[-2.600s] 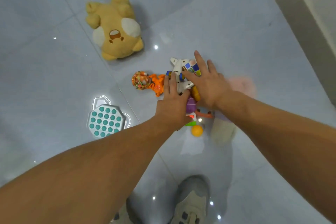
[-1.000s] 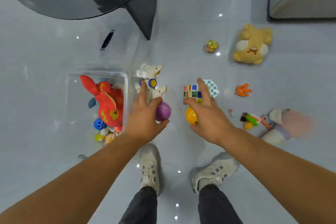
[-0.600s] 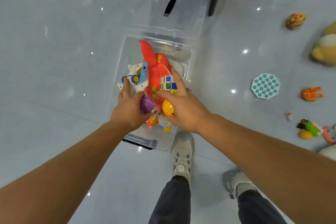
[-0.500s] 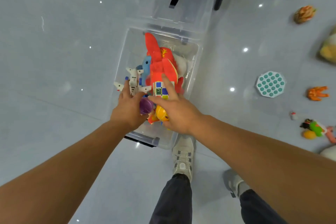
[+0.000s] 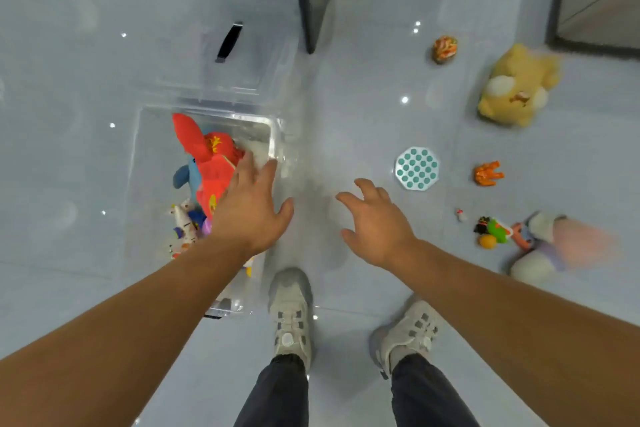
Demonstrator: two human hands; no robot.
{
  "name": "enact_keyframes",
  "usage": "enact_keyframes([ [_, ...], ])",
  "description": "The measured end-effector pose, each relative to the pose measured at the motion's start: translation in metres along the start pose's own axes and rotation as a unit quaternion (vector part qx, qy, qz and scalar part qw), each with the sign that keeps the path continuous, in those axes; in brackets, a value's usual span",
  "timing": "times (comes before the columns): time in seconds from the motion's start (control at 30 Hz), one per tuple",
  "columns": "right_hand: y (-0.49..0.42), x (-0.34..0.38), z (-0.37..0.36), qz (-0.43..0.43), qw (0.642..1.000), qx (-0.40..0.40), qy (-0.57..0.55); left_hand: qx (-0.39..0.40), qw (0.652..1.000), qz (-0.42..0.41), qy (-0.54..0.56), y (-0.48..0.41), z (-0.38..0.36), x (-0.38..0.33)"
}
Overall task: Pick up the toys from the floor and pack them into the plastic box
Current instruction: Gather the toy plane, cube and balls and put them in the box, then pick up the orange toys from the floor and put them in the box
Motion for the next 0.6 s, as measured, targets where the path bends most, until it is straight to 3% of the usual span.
enact_keyframes([
  [0.13, 0.01, -0.105, 0.04, -0.088, 0.995, -0.041, -0.023, 0.047, 0.995, -0.076, -0.034, -0.056, -0.016, -0.101],
  [0.33, 0.019, -0.25, 0.061, -0.187, 0.979, -0.048, -0.065, 0.097, 0.983, -0.12, -0.096, -0.128, -0.052, -0.211],
  [0.47, 0.0, -0.308, 0.052, -0.233, 0.966, -0.048, -0.101, 0.122, 0.969, -0.15, -0.151, -0.188, -0.082, -0.24],
  [0.6, -0.046, -0.334, 0.029, -0.256, 0.956, -0.046, -0.136, 0.168, 0.931, -0.196, -0.259, -0.275, -0.112, -0.236],
])
Point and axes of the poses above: each hand's wrist, its own y-axis away from the middle knuckle, its own z-axis out of the back of the hand, x = y × z, the point moved 5 cm from there along -y, towards the middle knuckle, and after that the axes turned 13 degrees about -z, right-handed, at the moved point
